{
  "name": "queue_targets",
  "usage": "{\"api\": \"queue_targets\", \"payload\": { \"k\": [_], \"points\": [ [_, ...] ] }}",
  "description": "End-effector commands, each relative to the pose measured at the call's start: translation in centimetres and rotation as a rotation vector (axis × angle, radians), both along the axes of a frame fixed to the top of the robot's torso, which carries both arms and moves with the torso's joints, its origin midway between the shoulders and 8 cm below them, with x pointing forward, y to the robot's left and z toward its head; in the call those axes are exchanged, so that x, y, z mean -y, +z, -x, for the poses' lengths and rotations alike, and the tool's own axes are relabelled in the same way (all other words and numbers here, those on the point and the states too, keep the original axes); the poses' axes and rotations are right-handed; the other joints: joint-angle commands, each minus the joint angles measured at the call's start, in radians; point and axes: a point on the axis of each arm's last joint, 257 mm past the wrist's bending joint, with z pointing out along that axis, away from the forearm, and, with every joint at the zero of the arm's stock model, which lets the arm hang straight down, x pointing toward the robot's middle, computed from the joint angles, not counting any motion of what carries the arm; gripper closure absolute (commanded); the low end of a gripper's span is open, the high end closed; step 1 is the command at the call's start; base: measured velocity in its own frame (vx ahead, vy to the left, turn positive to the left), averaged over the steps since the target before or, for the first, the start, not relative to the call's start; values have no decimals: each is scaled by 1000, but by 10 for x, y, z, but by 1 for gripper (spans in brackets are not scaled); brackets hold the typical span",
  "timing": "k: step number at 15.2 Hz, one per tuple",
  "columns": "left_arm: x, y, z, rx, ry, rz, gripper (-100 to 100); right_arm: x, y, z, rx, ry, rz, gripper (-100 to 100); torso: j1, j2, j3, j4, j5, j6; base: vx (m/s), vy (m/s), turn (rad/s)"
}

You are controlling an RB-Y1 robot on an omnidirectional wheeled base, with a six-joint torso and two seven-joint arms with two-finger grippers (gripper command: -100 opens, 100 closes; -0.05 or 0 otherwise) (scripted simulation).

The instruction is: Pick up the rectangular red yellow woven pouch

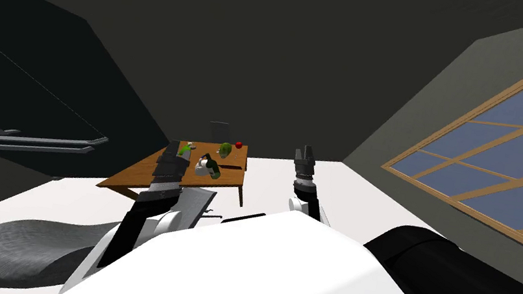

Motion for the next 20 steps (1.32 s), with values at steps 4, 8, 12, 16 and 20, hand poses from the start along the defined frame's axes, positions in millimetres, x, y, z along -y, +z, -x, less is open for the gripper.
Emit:
{"api": "queue_targets", "payload": {
  "k": [4,8,12,16,20],
  "points": [
    [-21,-36,-18,-127,35,-6,-100,0,0,0,0,0,0,0,2,0,0,0,0,0,28,-62,-68],
    [-31,-53,-24,-189,51,-4,-100,0,0,0,0,0,0,0,2,1,1,0,1,0,19,-50,-58],
    [-51,-84,-33,-299,84,1,-100,0,0,0,0,0,0,0,1,0,0,0,0,0,34,-70,-89],
    [-62,-101,-36,-357,102,6,-100,0,0,0,0,0,0,0,1,0,0,0,0,0,30,-57,-46],
    [-84,-134,-40,-469,136,19,-100,0,0,0,0,0,0,0,2,0,0,0,0,0,40,-54,-85]
  ]
}}
